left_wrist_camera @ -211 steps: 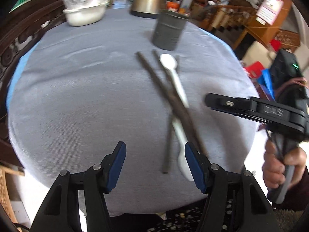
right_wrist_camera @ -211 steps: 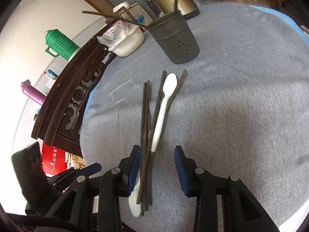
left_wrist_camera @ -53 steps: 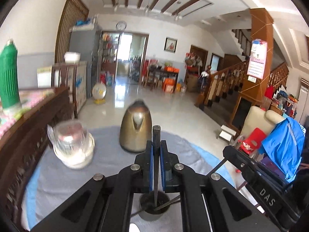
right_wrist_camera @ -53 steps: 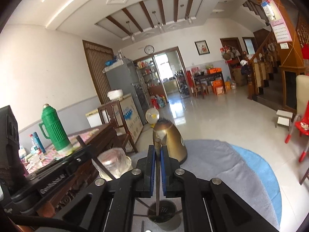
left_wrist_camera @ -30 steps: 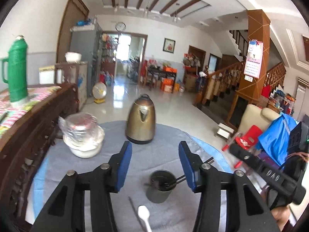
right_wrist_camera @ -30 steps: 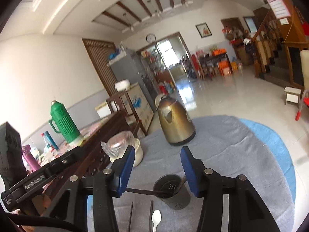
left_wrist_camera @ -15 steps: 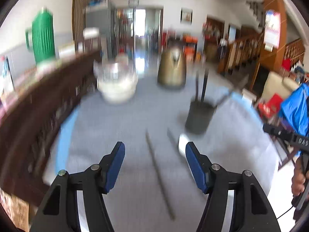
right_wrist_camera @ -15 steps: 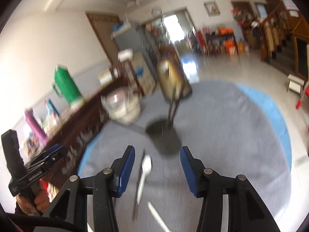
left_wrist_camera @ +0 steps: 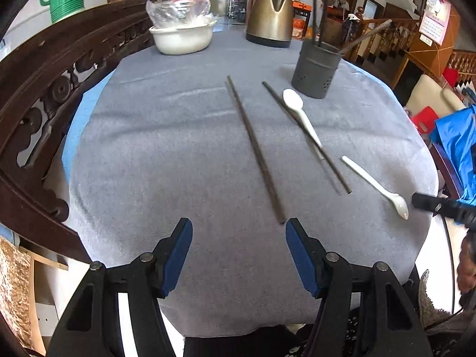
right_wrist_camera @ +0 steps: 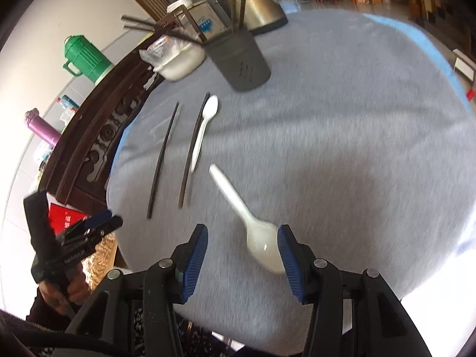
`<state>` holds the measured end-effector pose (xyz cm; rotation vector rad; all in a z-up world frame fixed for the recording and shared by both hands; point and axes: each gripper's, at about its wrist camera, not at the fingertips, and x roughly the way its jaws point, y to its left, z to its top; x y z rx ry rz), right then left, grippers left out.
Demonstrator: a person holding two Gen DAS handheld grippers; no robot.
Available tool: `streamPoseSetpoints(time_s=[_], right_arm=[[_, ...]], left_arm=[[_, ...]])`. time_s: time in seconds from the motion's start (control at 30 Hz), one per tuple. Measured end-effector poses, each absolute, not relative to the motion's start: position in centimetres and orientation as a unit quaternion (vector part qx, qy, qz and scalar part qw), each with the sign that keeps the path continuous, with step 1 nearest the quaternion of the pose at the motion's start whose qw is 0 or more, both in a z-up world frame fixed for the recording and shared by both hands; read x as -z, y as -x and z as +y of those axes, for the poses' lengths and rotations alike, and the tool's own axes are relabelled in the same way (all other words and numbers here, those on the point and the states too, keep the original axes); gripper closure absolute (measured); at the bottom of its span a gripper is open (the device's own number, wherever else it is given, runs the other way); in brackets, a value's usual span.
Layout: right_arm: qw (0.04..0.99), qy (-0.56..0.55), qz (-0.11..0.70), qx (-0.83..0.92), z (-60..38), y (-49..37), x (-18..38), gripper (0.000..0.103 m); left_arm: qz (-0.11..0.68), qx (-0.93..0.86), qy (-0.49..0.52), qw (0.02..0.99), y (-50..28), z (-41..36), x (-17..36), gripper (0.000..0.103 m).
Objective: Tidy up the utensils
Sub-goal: 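Move both tools back toward the white spoons on the cloth, then grasp a white spoon with the right tool while the left tool grasps another spoon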
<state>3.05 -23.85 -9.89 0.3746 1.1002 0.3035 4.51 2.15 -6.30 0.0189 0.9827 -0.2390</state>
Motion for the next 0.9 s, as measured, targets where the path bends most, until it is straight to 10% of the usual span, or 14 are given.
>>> streamPoseSetpoints(time_s=[0.9], right_arm=[[0.862, -0.144, 0.465, -0.143, -25.5, -0.8, 12.5, 0.083]], left_arm=[[0.501, 0.119, -0.104, 0.851, -6.6, -8.3, 6.1, 0.037]])
